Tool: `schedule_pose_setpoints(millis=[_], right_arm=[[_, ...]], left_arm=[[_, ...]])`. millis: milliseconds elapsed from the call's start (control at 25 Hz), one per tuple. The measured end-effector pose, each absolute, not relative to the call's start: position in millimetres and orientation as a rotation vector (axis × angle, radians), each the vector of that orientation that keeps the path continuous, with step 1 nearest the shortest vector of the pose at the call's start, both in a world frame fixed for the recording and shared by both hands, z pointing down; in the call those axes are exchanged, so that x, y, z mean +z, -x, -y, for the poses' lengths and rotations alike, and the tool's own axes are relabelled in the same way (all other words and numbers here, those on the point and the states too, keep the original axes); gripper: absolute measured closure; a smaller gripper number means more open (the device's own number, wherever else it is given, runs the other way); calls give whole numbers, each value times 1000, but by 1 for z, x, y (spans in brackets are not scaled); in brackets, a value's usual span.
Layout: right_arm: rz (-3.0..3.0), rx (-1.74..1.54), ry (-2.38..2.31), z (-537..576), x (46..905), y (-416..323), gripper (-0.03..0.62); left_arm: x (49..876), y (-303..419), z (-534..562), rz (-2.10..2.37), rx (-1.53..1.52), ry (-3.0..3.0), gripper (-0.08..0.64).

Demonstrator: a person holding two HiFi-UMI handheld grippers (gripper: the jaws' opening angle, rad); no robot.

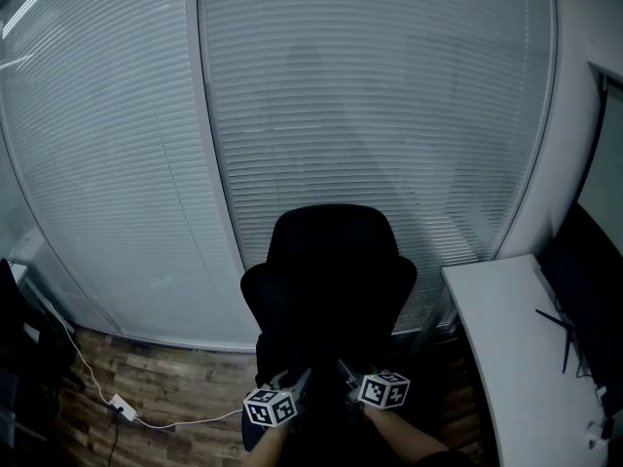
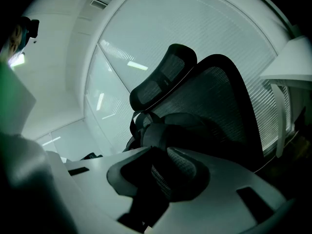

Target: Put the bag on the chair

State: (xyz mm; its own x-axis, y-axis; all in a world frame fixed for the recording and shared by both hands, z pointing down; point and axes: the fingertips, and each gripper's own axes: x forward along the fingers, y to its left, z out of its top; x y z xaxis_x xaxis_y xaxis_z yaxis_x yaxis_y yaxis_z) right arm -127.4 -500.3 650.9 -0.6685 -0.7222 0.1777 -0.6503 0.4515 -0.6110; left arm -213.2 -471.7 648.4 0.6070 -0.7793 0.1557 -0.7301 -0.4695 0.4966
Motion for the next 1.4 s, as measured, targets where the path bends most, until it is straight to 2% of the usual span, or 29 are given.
schedule_pose_setpoints(millis=[360, 560, 1160, 1280, 1400], right_arm=[[-2594, -997, 1309, 497, 649, 112, 417], [-2597, -978, 1313, 488, 642, 103, 408], [-2612, -835, 1186, 428, 584, 66, 408], [-2635, -777, 1159, 410, 571, 57, 414], [-2656, -726, 1140, 391, 561, 47, 455]], left_arm=[[656, 226, 468, 1280, -107, -2216, 314], [655, 231, 458, 1333, -110, -2185, 269], [596, 205, 405, 1404, -252, -2264, 271], [581, 197, 386, 1438, -276, -2298, 322], [571, 189, 365, 1483, -289, -2320, 374]])
